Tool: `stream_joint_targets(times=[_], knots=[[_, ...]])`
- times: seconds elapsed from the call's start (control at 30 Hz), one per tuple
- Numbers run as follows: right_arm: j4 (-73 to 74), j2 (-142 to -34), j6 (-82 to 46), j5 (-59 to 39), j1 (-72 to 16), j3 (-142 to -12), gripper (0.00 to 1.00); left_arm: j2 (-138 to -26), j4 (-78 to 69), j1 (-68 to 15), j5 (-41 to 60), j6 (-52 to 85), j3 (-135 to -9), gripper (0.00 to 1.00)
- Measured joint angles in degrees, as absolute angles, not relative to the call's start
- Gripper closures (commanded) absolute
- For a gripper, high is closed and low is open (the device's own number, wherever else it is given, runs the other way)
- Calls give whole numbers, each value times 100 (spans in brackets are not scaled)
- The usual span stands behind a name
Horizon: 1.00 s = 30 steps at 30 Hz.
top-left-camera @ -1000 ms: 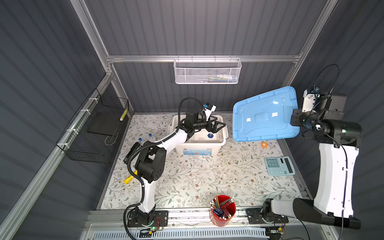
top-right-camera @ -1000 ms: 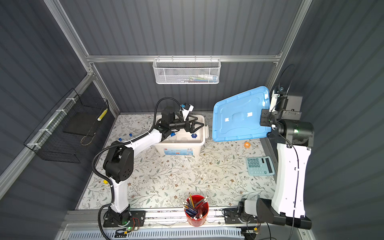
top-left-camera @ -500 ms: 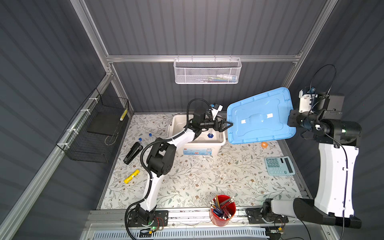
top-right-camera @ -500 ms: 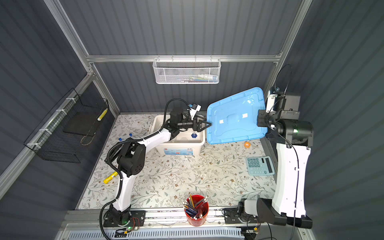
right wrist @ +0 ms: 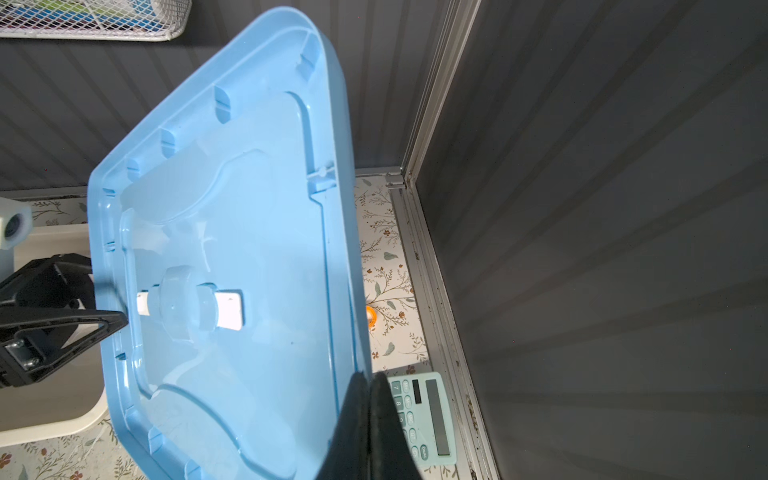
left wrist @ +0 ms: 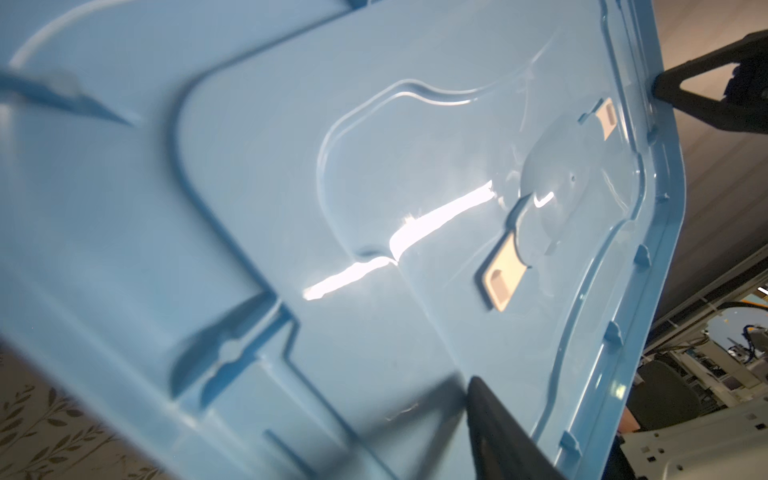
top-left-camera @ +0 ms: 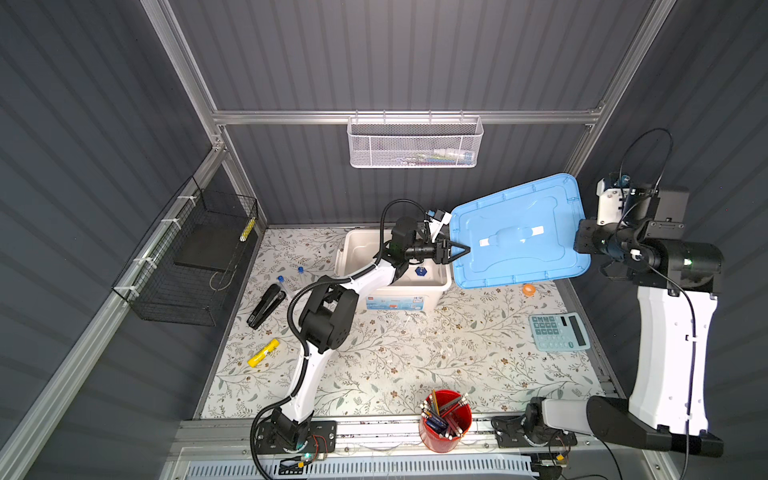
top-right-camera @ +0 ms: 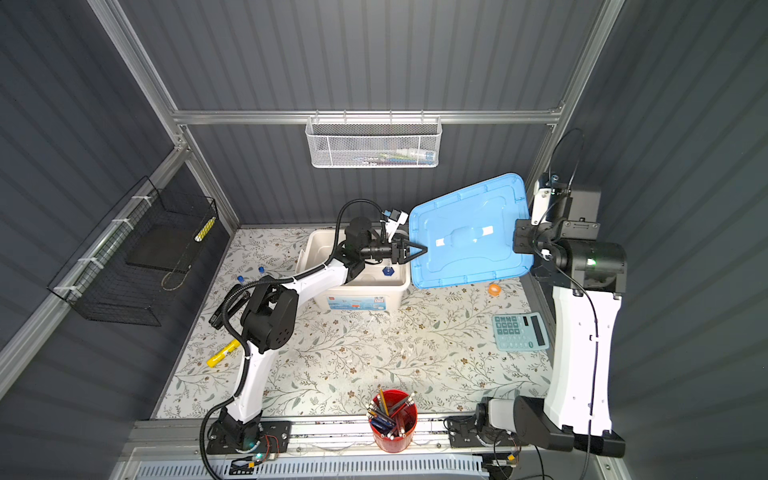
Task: Organize the chemistry lab equipment
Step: 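Close the left gripper on the lid's opposite edge while the right gripper holds it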
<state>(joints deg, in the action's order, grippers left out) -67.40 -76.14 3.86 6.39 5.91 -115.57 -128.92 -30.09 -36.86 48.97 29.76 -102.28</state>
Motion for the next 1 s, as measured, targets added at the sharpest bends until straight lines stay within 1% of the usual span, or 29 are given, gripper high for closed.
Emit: stream_joint_targets(times=[0.3,0.53,0.7,0.83,1.0], knots=[[-6632,-7564,395,692,593,-11461,100,-12728,-3129,-3625,4921,2993,-10077,53],[-6331,-7415,456,764,600,-11133,100,-12621,-3420,-3529,5022,3205,-9900,72],[-6012,-7295,541,860,626,-10783,100,-12547,-3621,-3470,5148,3393,-9769,82],[-5778,-7242,609,1063,668,-10436,100,-12497,-3931,-3411,5264,3612,-9725,88],[-5531,-7247,639,1256,709,-10154,100,-12449,-4268,-3367,5352,3804,-9721,97]])
